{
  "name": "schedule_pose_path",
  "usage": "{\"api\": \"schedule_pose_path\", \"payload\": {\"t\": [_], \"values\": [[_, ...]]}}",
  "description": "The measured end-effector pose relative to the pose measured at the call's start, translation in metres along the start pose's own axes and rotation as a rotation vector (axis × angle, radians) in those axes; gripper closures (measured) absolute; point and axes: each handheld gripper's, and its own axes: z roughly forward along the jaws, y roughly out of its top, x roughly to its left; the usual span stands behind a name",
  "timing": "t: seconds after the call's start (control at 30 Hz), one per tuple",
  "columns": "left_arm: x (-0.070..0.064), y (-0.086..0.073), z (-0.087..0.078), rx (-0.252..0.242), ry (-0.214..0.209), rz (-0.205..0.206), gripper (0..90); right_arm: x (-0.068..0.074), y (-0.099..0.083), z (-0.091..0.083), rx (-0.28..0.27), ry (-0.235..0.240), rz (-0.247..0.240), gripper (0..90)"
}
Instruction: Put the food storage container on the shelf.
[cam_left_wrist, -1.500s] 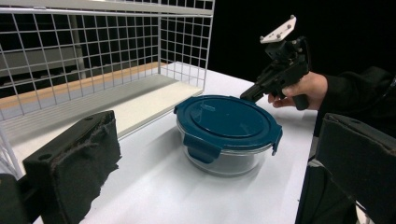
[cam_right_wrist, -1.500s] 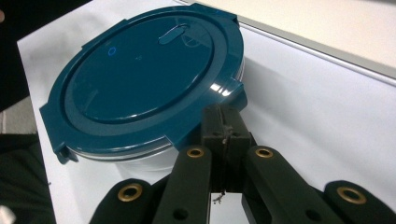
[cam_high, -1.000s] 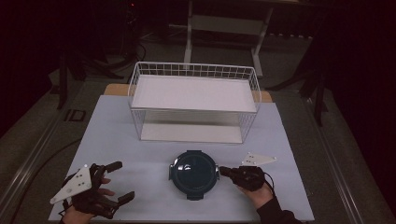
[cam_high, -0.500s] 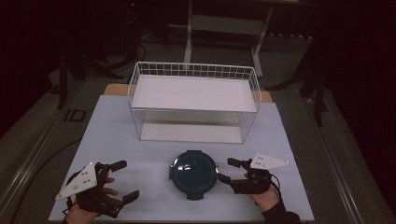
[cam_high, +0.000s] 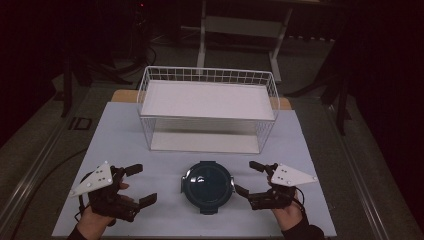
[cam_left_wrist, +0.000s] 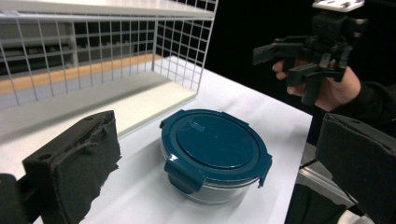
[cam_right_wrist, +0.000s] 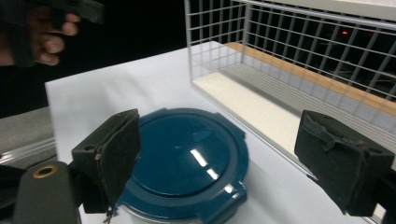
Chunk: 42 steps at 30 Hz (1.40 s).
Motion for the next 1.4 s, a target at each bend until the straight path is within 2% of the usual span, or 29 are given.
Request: {"api": "schedule_pose_path", "payload": {"t": [0.1,0.13,0.2,0.27,0.37,0.43,0.57,0.67,0.77,0.8,0.87,0.93,0.97,1.0,1.1,1.13,1.2,1.33,1.4], "values": [[0.0,0.004,0.006,0.027,-0.001,-0.007,0.0,0.001,0.0,-0.001,-0.009,0.024,0.013,15.0],[-0.001,0.005,0.01,0.043,0.003,-0.013,0.0,0.001,0.001,-0.001,0.0,0.028,0.037,15.0],[-0.002,0.007,0.017,0.061,0.003,-0.021,0.0,0.0,0.0,-0.003,-0.019,0.048,0.061,16.2],[-0.002,0.008,0.024,0.084,0.016,-0.03,0.0,0.001,-0.001,-0.004,-0.026,0.015,0.053,16.2],[-0.002,0.009,0.033,0.1,0.001,-0.054,0.0,0.002,-0.001,-0.006,-0.041,-0.027,0.036,16.1],[0.0,0.01,0.038,0.11,-0.011,-0.071,0.0,0.002,-0.001,-0.006,-0.045,-0.021,0.028,16.1],[0.006,0.008,0.049,0.145,-0.002,-0.1,0.0,0.003,-0.001,-0.006,-0.034,-0.009,0.021,14.1],[0.014,0.007,0.056,0.16,0.002,-0.155,0.0,0.004,-0.001,-0.006,-0.026,-0.017,0.024,13.0],[0.021,0.007,0.062,0.187,-0.003,-0.2,0.0,0.003,-0.001,-0.005,-0.012,-0.029,0.062,10.9],[0.024,0.006,0.065,0.191,-0.016,-0.235,0.0,0.003,-0.001,-0.005,-0.008,-0.028,0.069,10.3],[0.029,0.003,0.071,0.203,-0.021,-0.28,0.0,0.003,-0.001,-0.004,-0.003,-0.055,0.077,10.2],[0.032,0.0,0.077,0.218,-0.024,-0.303,0.0,0.003,0.0,-0.002,-0.002,-0.046,0.087,10.2],[0.033,-0.002,0.079,0.224,-0.033,-0.313,0.0,0.003,0.0,-0.001,0.004,-0.054,0.084,10.2],[0.035,-0.005,0.083,0.242,-0.056,-0.341,0.0,0.004,0.0,-0.001,0.006,-0.054,0.085,10.2],[0.037,-0.009,0.09,0.277,-0.071,-0.379,0.0,0.006,0.0,0.002,0.016,-0.044,0.085,10.3],[0.038,-0.012,0.094,0.31,-0.075,-0.404,0.0,0.006,0.0,0.002,0.017,-0.037,0.087,10.2],[0.038,-0.014,0.099,0.345,-0.069,-0.426,0.0,0.007,-0.001,0.003,0.023,-0.029,0.088,10.3],[0.044,-0.018,0.101,0.365,-0.065,-0.484,0.0,0.009,-0.002,0.005,0.031,-0.021,0.088,10.3],[0.049,-0.02,0.102,0.376,-0.064,-0.536,0.2,0.009,-0.002,0.005,0.034,-0.017,0.094,10.3]]}}
